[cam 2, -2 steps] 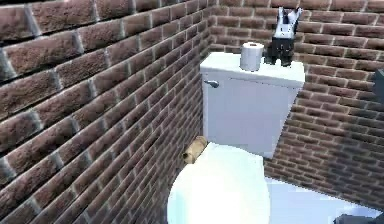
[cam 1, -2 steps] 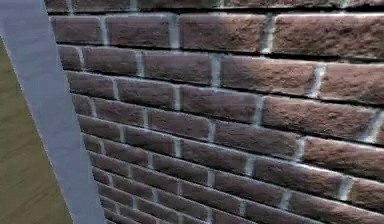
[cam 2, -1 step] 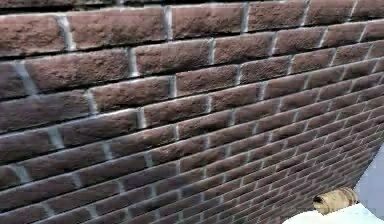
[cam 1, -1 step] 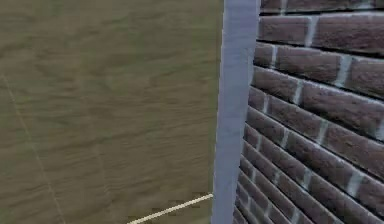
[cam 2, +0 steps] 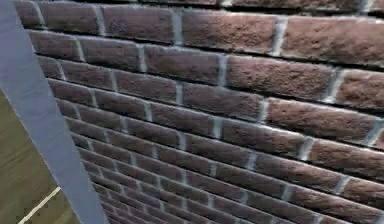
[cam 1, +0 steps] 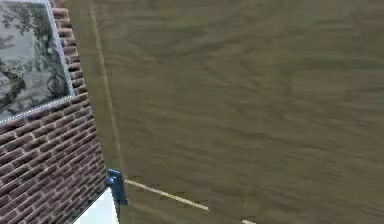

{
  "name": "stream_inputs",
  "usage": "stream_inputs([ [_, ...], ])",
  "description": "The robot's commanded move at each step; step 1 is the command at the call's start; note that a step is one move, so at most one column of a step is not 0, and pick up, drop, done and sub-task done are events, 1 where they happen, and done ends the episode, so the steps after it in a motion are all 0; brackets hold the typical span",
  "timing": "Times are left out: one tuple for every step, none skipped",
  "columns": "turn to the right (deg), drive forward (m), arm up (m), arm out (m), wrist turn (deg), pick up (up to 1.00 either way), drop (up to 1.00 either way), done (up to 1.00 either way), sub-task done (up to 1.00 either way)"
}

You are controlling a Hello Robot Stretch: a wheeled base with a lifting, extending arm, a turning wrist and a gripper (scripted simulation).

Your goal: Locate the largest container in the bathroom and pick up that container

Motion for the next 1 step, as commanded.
stream_inputs([
  [-45.0, 0.0, 0.0, 0.0, 0.0, 0.0, 0.0, 0.0, 0.0],
])
